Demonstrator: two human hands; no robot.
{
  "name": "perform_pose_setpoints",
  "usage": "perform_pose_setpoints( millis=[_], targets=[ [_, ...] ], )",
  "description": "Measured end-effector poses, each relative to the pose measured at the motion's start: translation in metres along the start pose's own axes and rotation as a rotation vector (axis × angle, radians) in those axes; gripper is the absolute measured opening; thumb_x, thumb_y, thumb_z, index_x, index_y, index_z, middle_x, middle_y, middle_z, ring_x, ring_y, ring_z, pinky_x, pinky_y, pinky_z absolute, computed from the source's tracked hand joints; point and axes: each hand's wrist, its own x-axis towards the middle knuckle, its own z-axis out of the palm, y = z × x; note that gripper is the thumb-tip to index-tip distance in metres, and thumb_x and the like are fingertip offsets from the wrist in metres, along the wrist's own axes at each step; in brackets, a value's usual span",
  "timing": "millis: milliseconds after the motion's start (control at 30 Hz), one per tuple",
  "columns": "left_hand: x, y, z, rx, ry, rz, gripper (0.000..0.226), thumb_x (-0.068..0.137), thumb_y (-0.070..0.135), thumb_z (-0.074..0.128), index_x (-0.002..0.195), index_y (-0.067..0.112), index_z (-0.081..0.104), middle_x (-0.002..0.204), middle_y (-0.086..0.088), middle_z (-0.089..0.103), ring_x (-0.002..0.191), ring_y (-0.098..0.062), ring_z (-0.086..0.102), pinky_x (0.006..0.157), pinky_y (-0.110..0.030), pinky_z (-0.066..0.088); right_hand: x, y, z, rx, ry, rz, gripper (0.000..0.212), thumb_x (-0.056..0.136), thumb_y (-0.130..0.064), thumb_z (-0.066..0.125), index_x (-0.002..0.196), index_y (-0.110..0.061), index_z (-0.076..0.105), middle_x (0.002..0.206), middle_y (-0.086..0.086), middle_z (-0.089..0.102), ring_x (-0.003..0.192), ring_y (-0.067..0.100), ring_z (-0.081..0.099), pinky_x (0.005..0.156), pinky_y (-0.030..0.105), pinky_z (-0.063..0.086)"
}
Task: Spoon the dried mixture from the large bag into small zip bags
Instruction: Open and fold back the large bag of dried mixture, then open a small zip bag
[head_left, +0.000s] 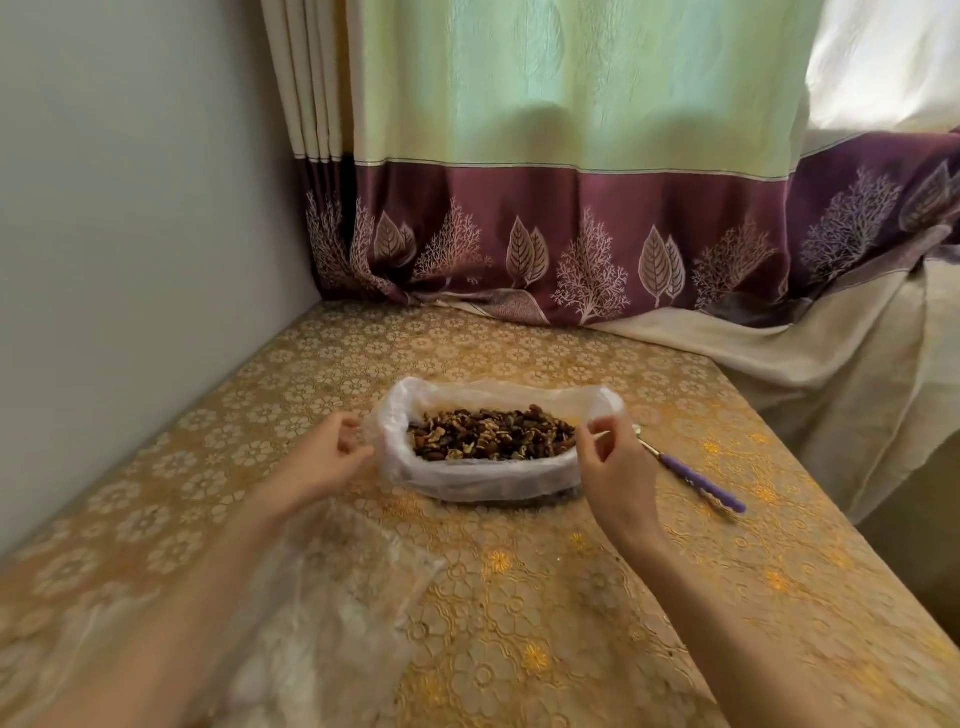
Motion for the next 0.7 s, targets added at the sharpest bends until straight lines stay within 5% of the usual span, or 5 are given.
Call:
perform_pose_setpoints(
  millis=[267, 367, 467, 567, 700],
  targets=[
    [-0.056, -0.049, -0.04, 0.173, -0.029, 0.039, 0.015, 0.09, 0.037, 0.054, 0.101, 0.026, 0.055, 0.1, 0.009, 0.056, 0.085, 0.0, 0.052, 0.068, -0.014, 0.042, -0.075, -0.054, 0.058, -0.165, -0.838, -0.267, 0.028, 0.087, -0.047, 0.058, 0.094, -0.021, 0.066, 0.08, -0.015, 0.056, 0.072, 0.0, 0.052, 0.059, 0.014, 0.039],
    [-0.079, -0.056, -0.044, 0.195, 0.01, 0.092, 0.022, 0.094, 0.031, 0.047, 0.112, 0.024, 0.058, 0.112, 0.008, 0.054, 0.103, -0.007, 0.051, 0.091, -0.028, 0.044, -0.09, -0.071, 0.08, -0.321, -0.888, -0.294, 0.049, 0.077, -0.068, 0.056, 0.095, -0.023, 0.059, 0.082, -0.013, 0.053, 0.073, 0.005, 0.048, 0.059, 0.021, 0.037],
    [-0.098, -0.063, -0.046, 0.176, 0.058, 0.125, 0.023, 0.096, 0.025, 0.044, 0.114, 0.023, 0.057, 0.114, 0.01, 0.054, 0.103, -0.003, 0.048, 0.079, -0.011, 0.037, -0.106, -0.079, 0.097, -0.501, -0.858, -0.372, 0.055, 0.074, -0.073, 0.053, 0.093, -0.021, 0.052, 0.097, -0.003, 0.052, 0.09, 0.016, 0.044, 0.078, 0.033, 0.039],
    [-0.11, -0.067, -0.045, 0.075, 0.149, 0.058, 0.026, 0.098, 0.018, 0.039, 0.118, 0.02, 0.056, 0.119, 0.008, 0.054, 0.105, -0.003, 0.047, 0.075, -0.008, 0.034, -0.112, -0.084, 0.105, -0.477, -0.932, -0.374, 0.037, 0.081, -0.056, 0.058, 0.086, -0.02, 0.053, 0.088, -0.004, 0.049, 0.082, 0.014, 0.043, 0.071, 0.028, 0.036],
    [-0.124, -0.069, -0.035, -0.017, 0.251, -0.004, 0.032, 0.099, 0.014, 0.033, 0.125, 0.019, 0.051, 0.131, 0.003, 0.051, 0.114, -0.001, 0.041, 0.098, -0.02, 0.031, -0.098, -0.083, 0.1, -0.204, -0.94, -0.142, 0.022, 0.088, -0.032, 0.062, 0.074, -0.019, 0.051, 0.071, -0.007, 0.051, 0.063, 0.007, 0.046, 0.057, 0.018, 0.037]
  ],
)
